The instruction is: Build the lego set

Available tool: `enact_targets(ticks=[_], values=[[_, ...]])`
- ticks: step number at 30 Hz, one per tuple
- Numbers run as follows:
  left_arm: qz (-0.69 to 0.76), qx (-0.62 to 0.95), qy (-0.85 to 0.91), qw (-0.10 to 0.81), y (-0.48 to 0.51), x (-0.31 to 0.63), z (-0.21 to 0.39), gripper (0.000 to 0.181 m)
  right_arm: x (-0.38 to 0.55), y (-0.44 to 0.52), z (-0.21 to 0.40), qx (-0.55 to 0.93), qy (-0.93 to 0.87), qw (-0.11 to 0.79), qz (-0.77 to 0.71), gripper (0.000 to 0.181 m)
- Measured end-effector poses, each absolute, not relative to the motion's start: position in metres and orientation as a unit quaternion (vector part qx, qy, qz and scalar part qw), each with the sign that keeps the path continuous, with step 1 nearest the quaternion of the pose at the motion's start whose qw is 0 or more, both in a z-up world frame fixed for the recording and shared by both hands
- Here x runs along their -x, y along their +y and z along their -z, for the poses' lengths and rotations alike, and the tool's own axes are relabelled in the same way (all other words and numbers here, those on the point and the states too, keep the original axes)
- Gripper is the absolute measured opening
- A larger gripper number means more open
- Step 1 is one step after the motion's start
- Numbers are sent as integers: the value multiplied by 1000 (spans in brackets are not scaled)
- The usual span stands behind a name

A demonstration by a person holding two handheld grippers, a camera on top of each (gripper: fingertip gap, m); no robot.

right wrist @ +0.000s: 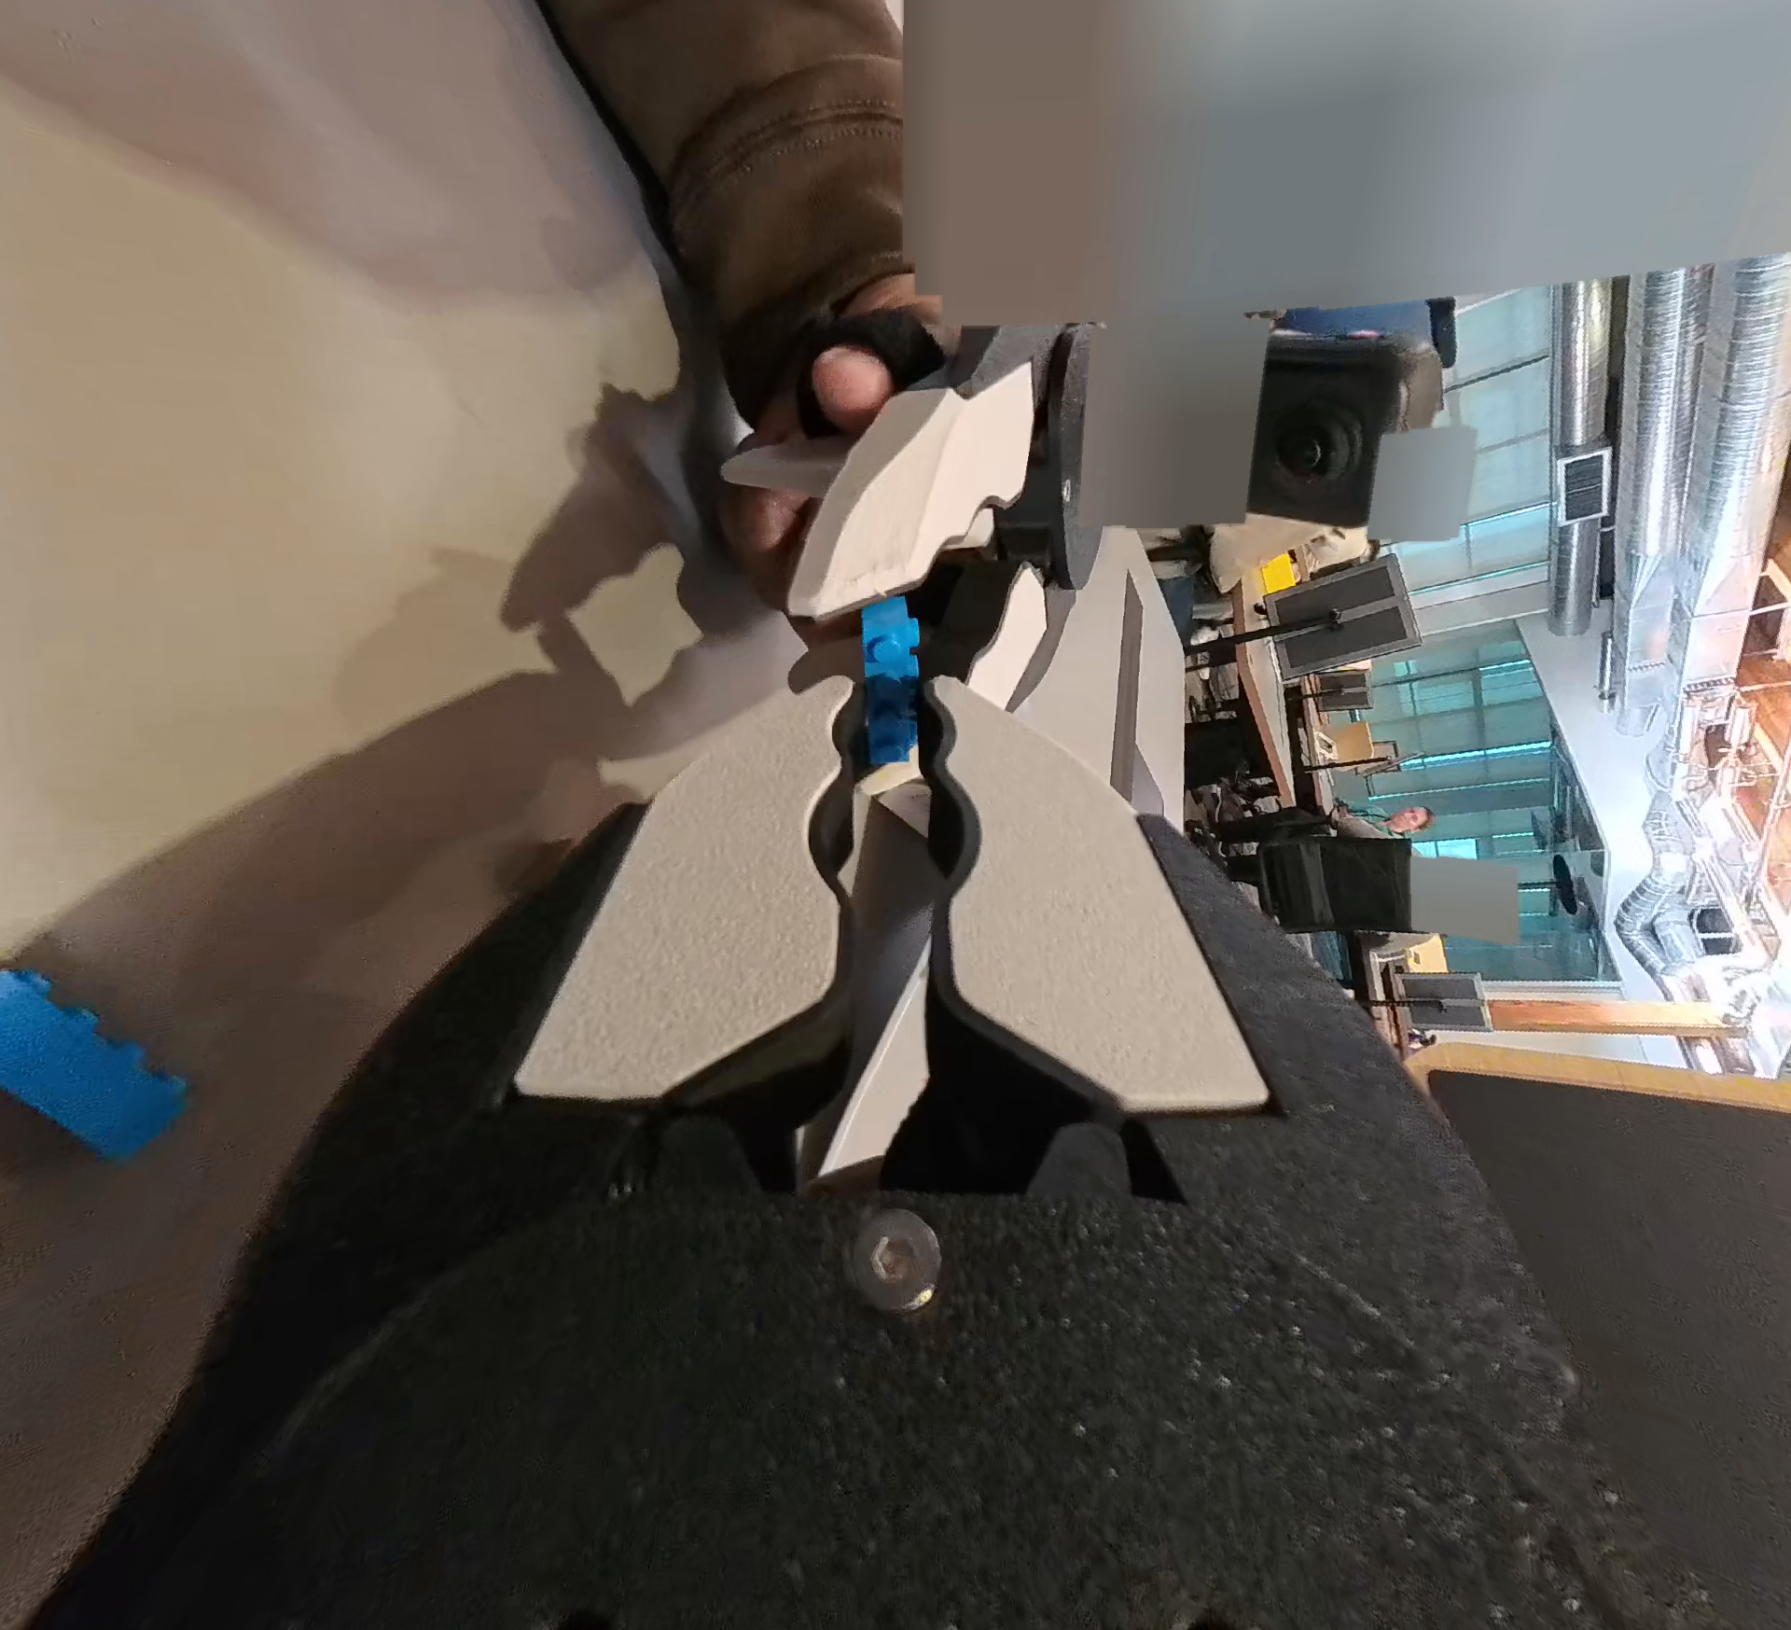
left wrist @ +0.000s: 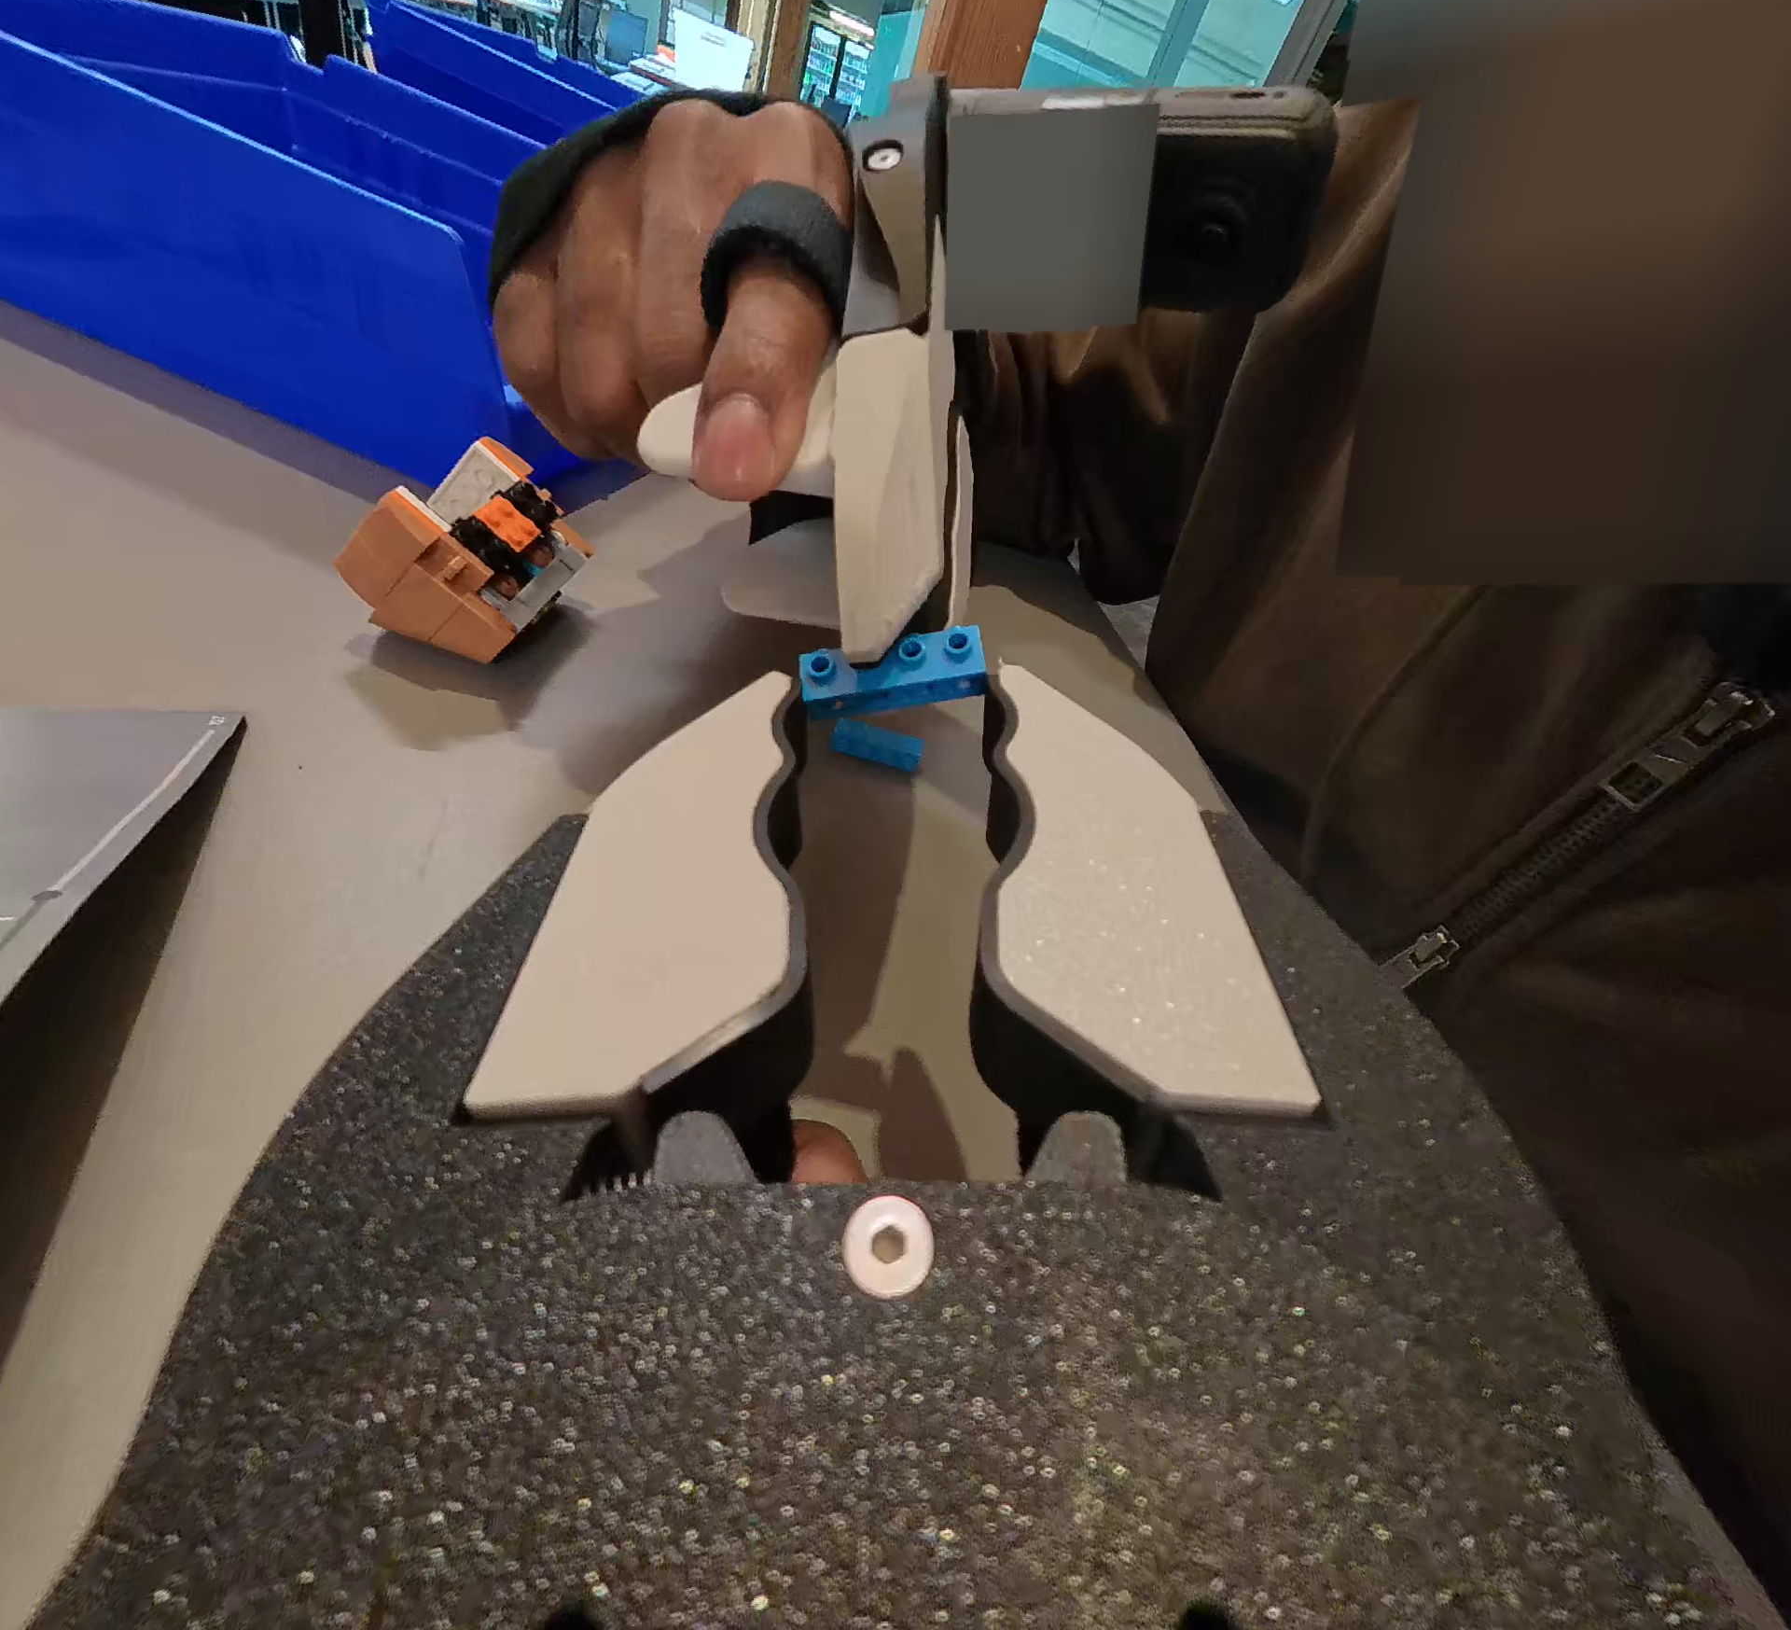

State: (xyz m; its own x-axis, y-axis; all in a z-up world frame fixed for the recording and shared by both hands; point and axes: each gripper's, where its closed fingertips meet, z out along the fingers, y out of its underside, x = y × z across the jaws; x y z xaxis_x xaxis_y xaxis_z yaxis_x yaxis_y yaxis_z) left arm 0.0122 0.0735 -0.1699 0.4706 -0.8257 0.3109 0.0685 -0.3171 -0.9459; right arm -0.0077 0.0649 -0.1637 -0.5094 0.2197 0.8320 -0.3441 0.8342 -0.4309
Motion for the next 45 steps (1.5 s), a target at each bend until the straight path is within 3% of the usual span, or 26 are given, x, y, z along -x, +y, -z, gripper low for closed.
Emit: enact_targets(ticks=[9,17,19,22,28,37,45], values=[[423,699,266,512,77,-9,169,40,9,69,173,-53,-836,489,-244,10],[399,705,270,521,80,-7,170,35,13,72,170,-28,-831,491,-261,11],[377,693,271,551,84,-3,164,34,18,79,166,28,-825,480,-296,27],[321,646,270,637,89,7,146,34,22,86,160,154,-790,434,-404,46],[252,573,257,737,89,12,126,34,27,89,140,347,-632,305,-623,39],[211,554,266,760,89,13,124,34,29,92,127,433,-470,45,-768,22],[178,552,287,763,88,10,126,34,26,81,128,441,-458,-30,-772,19]])
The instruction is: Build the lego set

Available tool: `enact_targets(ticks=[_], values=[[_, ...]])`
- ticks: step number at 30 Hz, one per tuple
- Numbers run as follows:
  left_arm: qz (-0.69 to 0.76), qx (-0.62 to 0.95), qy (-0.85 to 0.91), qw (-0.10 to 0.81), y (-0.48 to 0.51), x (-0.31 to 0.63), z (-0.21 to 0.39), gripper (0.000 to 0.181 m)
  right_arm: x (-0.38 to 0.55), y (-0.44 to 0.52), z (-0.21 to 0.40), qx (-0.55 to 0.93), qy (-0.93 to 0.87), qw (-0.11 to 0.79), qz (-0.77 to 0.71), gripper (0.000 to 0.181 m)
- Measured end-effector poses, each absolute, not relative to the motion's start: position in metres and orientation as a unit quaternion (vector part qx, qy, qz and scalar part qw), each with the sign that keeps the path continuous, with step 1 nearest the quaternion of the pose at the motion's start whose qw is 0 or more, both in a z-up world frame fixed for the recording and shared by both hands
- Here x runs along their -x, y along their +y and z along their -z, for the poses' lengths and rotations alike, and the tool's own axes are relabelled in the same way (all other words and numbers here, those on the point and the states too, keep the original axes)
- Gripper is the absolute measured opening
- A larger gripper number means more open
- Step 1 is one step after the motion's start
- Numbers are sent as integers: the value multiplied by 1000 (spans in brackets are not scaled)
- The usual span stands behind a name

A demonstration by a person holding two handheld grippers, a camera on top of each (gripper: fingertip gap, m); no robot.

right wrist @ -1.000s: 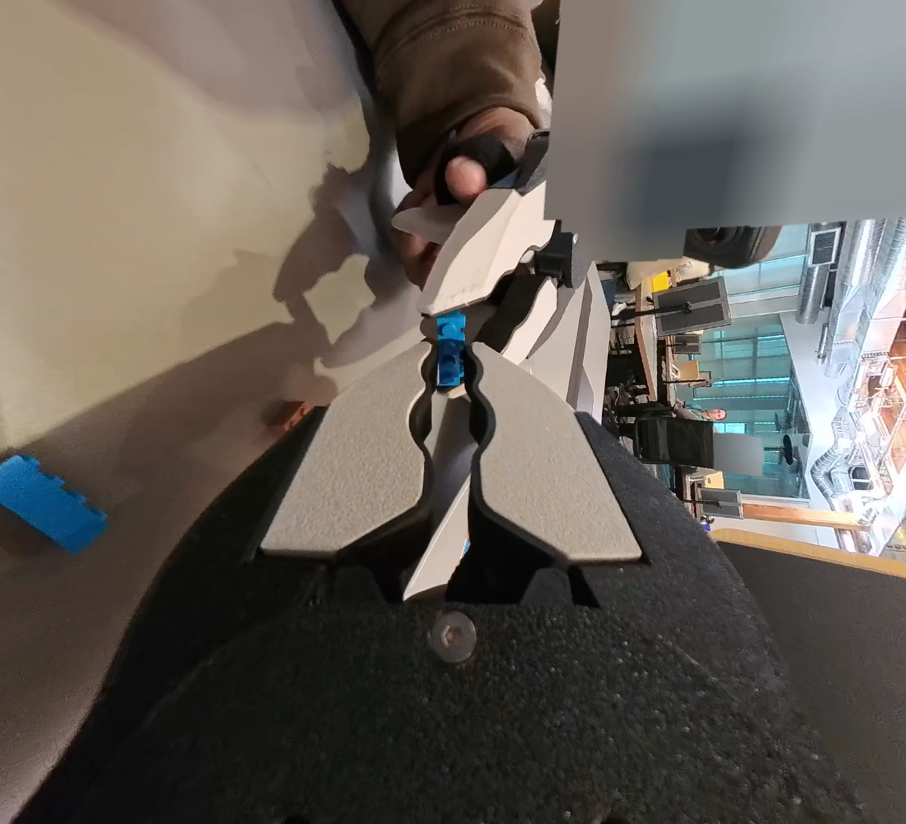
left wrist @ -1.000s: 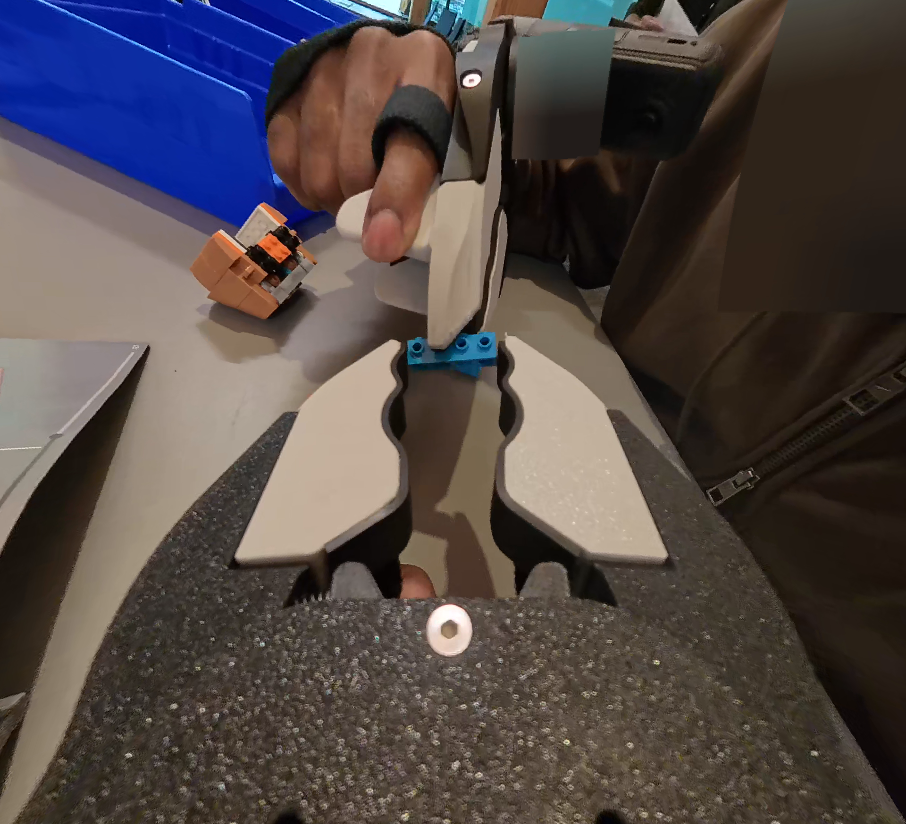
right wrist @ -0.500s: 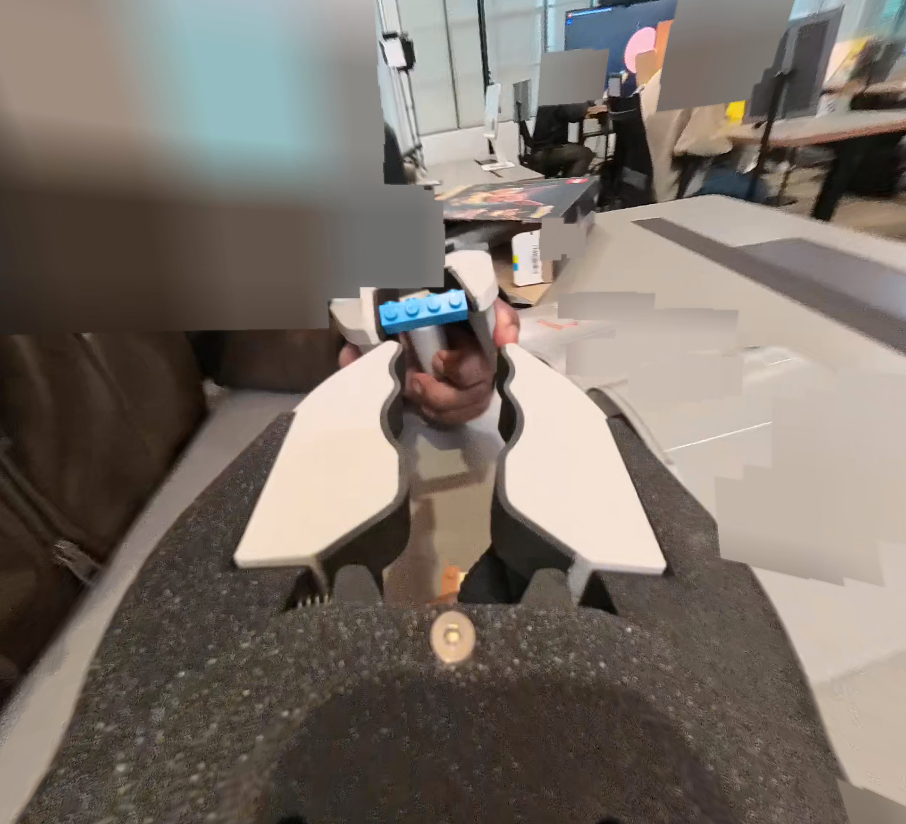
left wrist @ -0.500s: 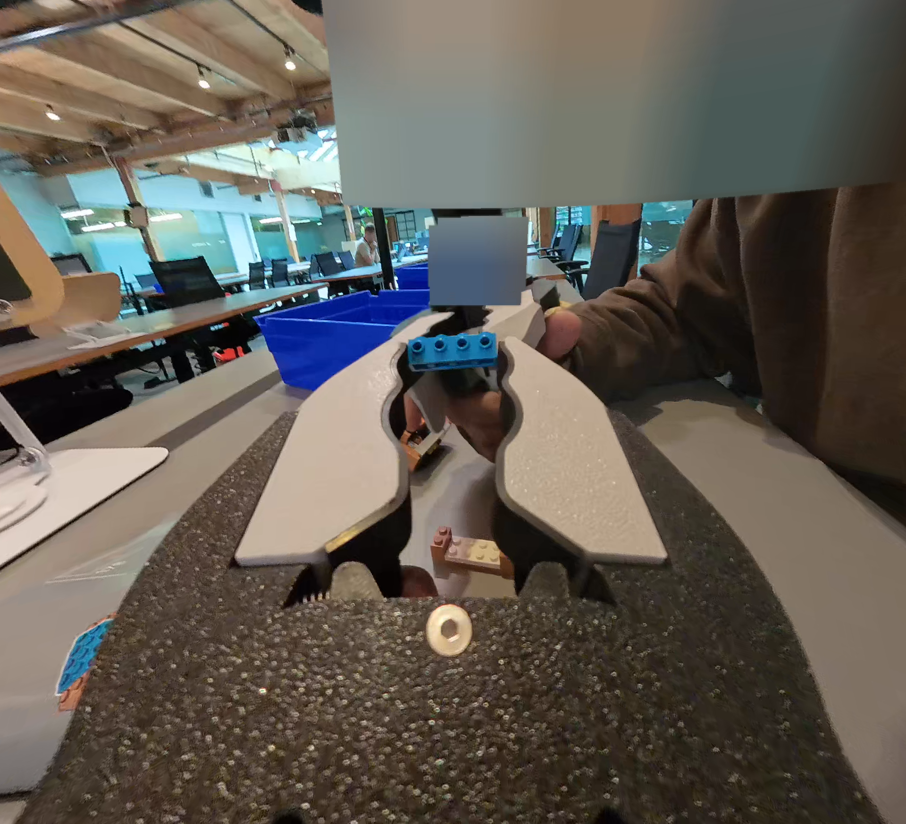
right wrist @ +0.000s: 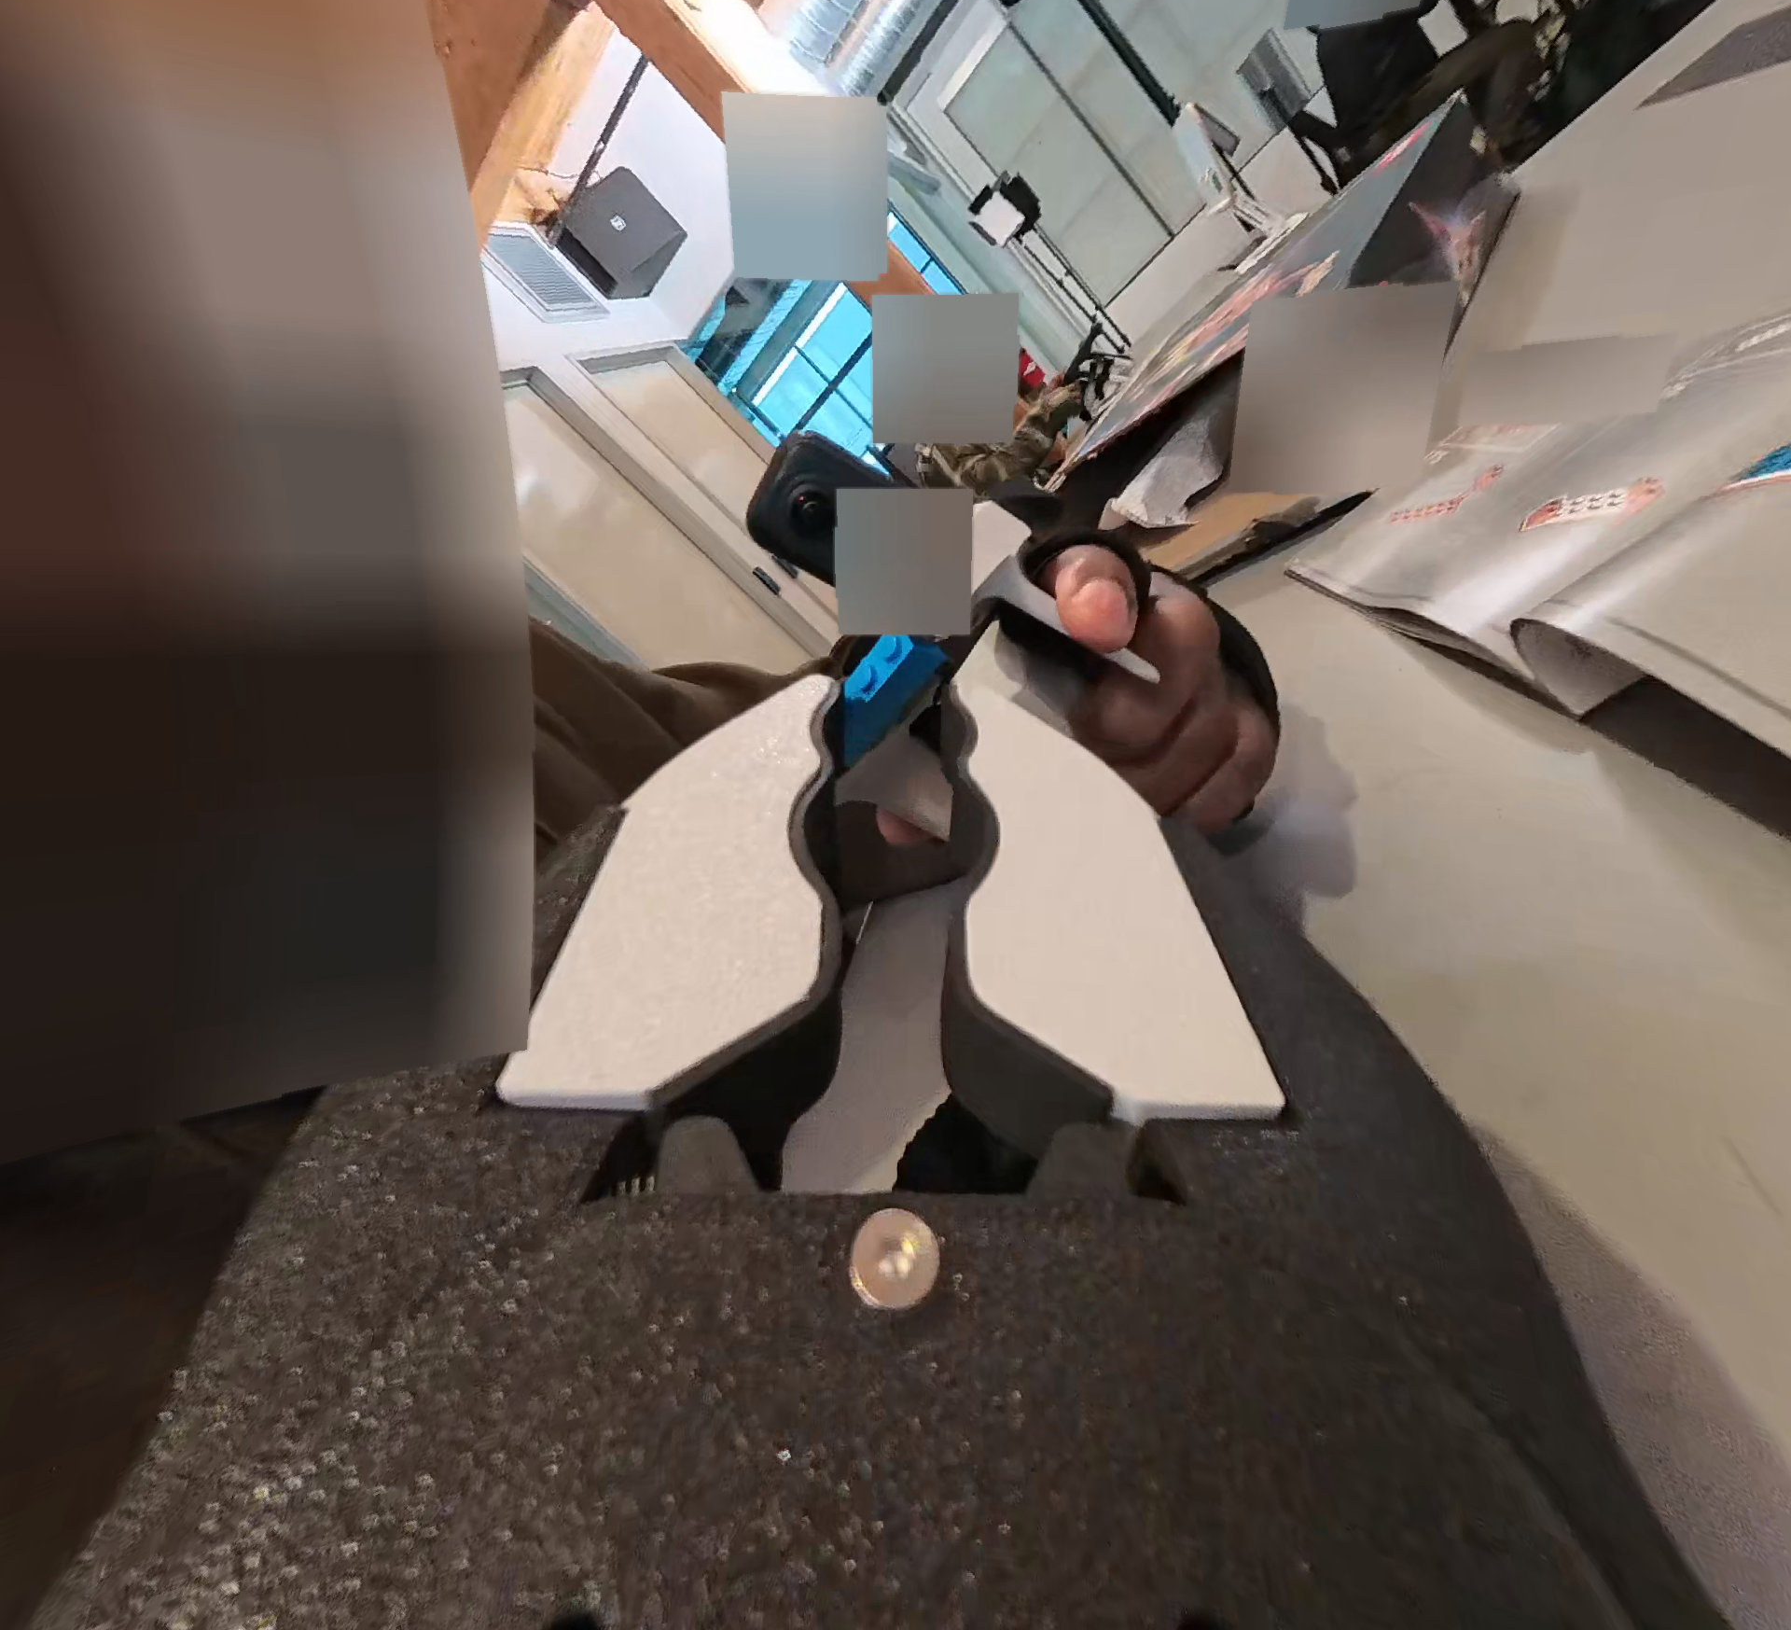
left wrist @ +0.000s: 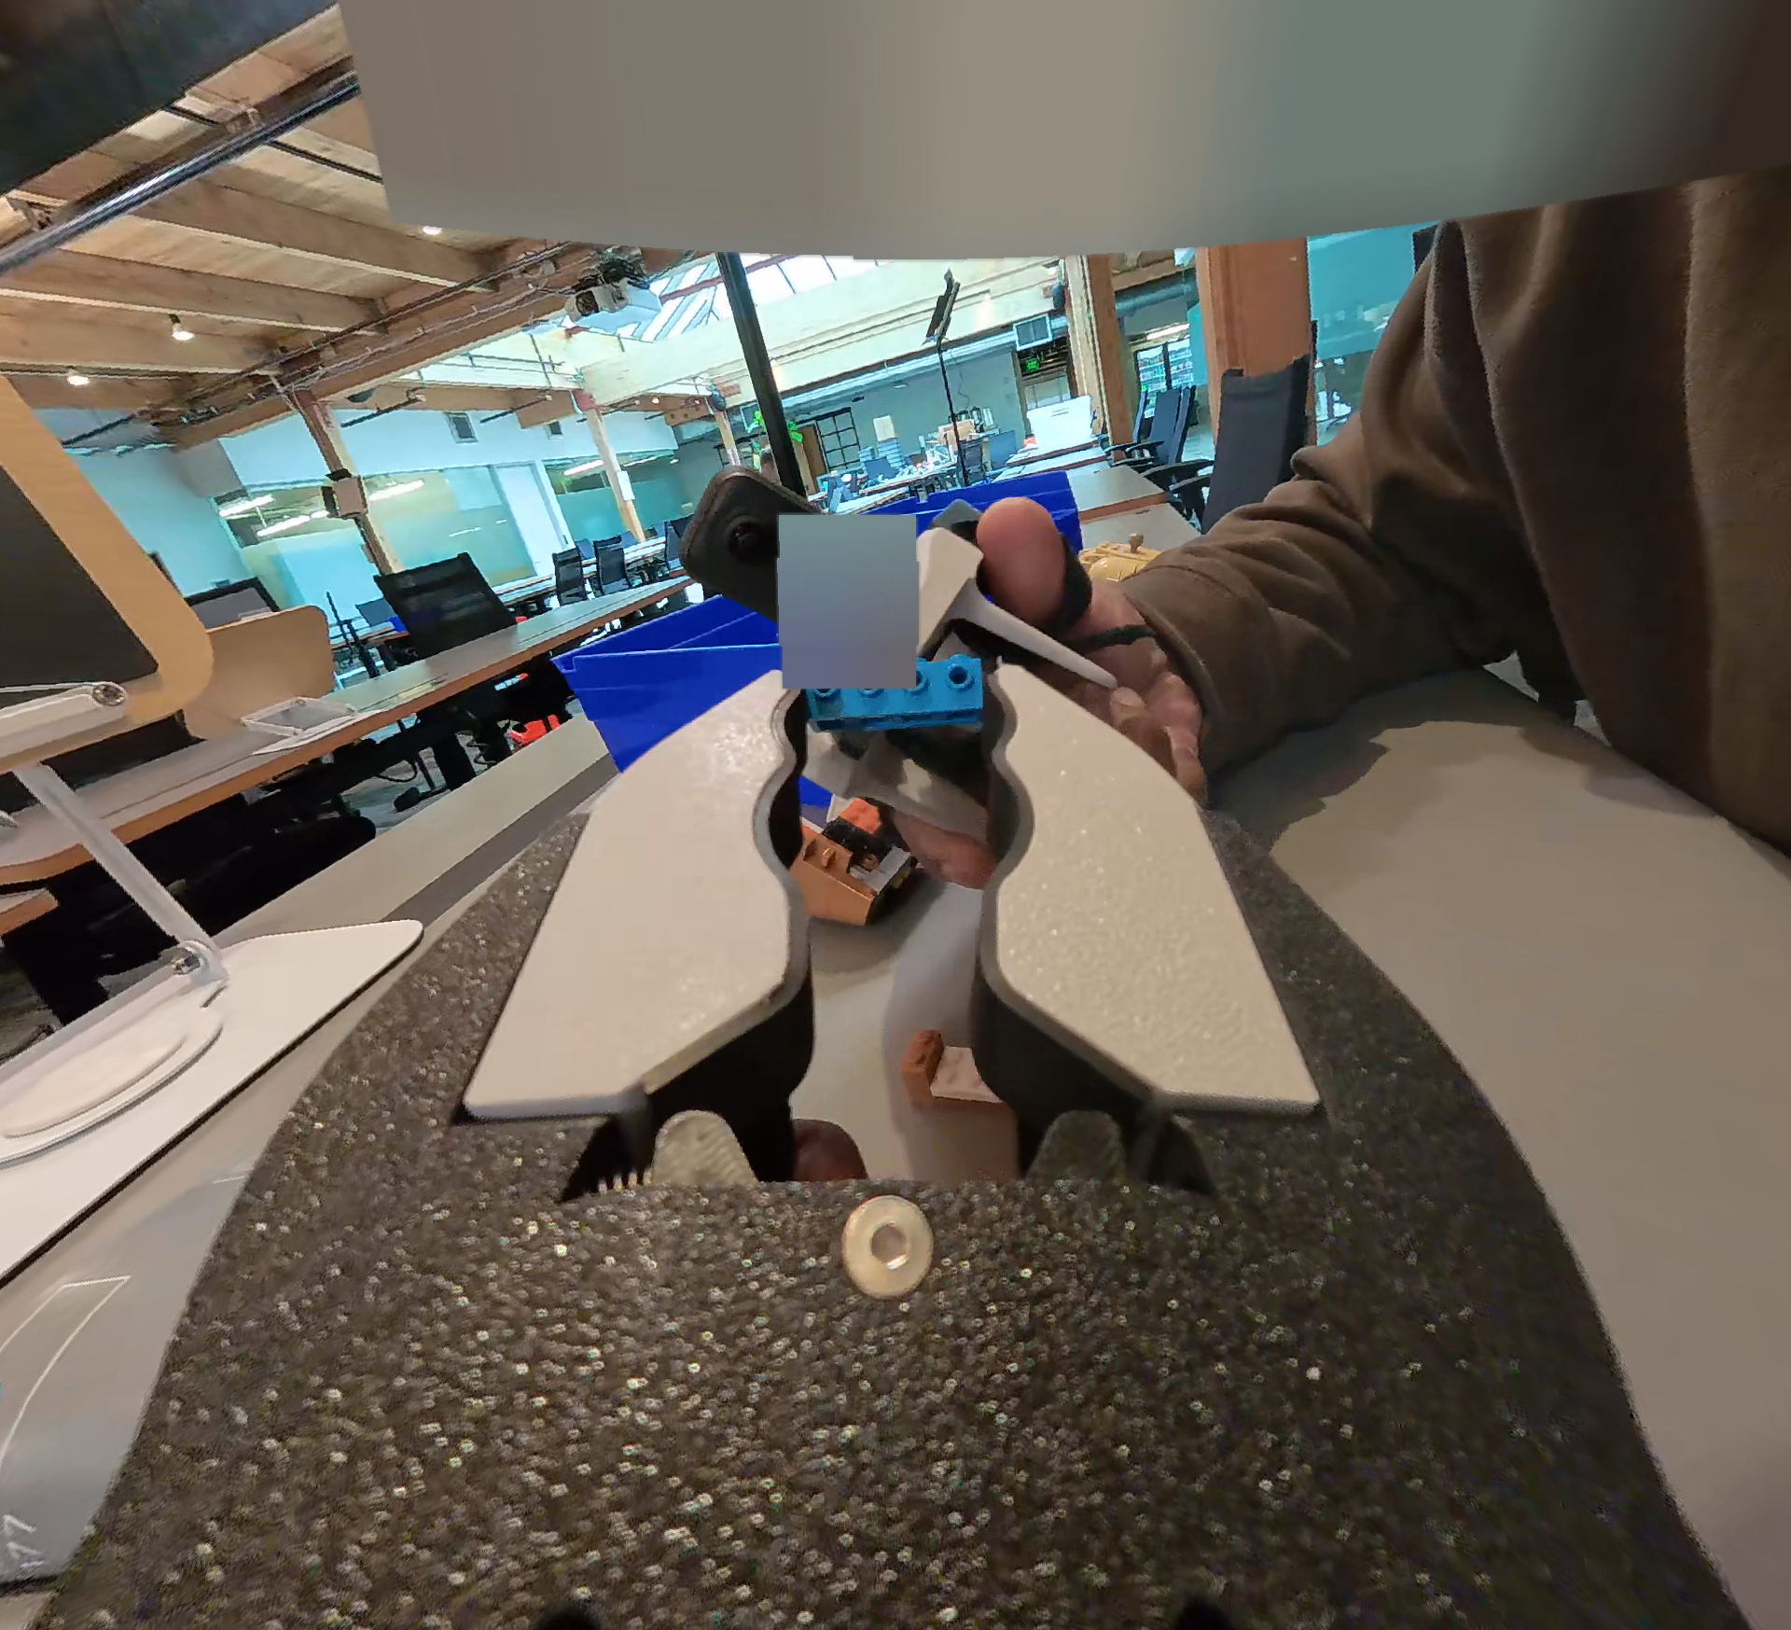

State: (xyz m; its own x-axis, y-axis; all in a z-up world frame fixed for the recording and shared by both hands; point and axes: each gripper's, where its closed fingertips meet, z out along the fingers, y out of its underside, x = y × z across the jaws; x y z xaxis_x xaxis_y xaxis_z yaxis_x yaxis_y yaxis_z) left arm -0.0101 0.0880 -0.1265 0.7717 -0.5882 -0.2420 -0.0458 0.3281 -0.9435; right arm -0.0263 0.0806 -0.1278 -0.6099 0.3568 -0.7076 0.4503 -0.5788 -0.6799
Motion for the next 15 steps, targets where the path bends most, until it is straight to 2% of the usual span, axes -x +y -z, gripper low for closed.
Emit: enact_targets(ticks=[7,15], values=[[157,560,290,760,91,12,130,34,27,82,129,-455,453,41,766,15],[120,581,291,751,98,16,136,35,32,88,135,-481,478,-5,735,15]])
